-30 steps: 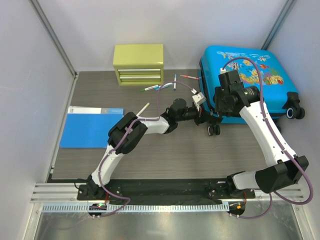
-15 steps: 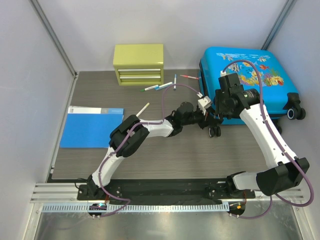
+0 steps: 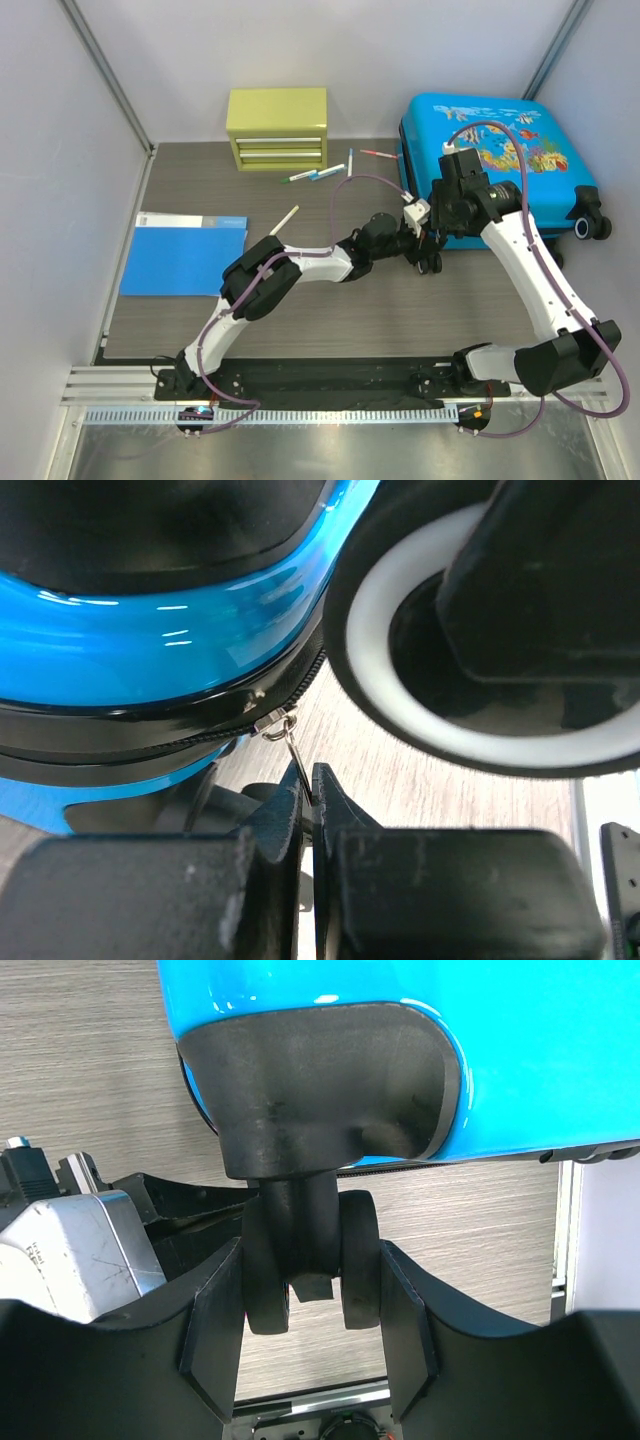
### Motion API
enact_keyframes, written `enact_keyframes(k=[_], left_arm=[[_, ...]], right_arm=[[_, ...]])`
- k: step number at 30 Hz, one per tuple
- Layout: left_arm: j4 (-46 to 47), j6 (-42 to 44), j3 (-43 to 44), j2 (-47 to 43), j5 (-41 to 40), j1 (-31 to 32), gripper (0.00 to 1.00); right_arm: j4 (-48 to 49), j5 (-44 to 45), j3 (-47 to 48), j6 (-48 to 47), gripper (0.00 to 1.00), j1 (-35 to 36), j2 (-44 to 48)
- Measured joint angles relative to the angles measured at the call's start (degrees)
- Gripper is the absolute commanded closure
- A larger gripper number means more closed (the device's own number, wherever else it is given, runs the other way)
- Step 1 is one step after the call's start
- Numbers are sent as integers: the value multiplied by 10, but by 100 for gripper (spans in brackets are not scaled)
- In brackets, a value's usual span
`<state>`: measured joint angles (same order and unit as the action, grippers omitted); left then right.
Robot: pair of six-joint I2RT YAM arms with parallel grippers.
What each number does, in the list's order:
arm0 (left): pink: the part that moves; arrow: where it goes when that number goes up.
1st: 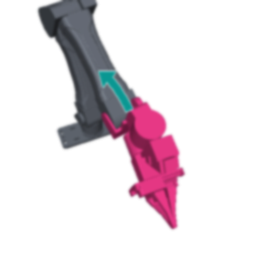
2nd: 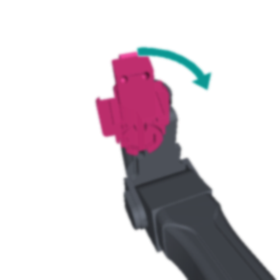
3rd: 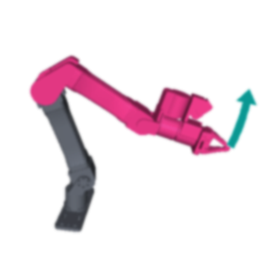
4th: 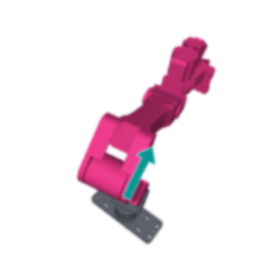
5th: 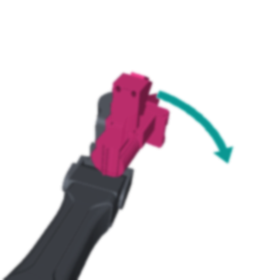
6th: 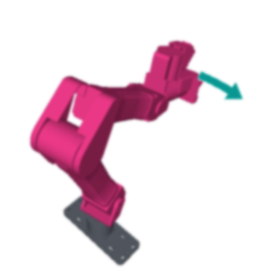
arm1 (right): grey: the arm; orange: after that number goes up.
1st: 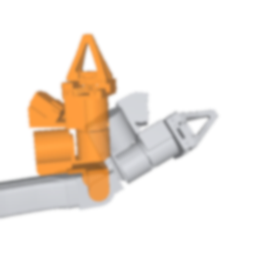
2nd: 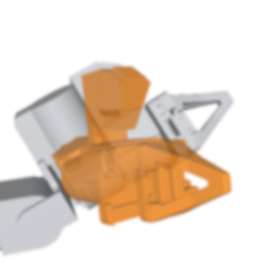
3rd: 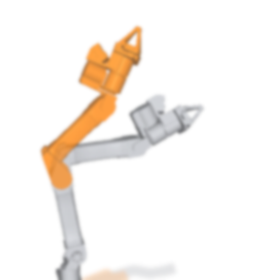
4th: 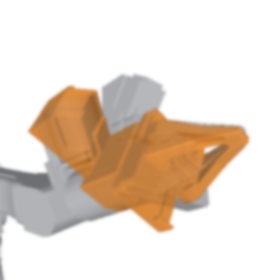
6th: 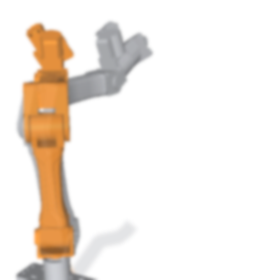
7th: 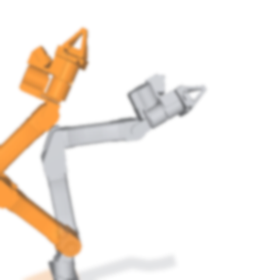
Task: Pack the luggage
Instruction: Zip the luggage at the center of the board.
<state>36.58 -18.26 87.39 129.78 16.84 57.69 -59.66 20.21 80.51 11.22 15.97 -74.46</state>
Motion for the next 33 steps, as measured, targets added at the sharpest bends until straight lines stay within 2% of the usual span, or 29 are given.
enact_keyframes(k=[23, 24, 25, 27, 33], left_arm=[[33, -143, 4, 9, -98, 38, 99], [33, -148, 4, 9, -100, 38, 96], [35, -156, 3, 9, -102, 38, 83], [51, -174, -12, 8, -99, 38, 72], [59, -208, -147, -65, -56, 66, 59]], right_arm=[[17, 12, -32, 10, 99, 0, 27], [18, 12, -32, 10, 99, 0, 28], [19, 12, -33, 10, 99, 0, 28], [19, 11, -33, 11, 99, 0, 28], [59, -8, -47, 30, 99, 1, 34]])
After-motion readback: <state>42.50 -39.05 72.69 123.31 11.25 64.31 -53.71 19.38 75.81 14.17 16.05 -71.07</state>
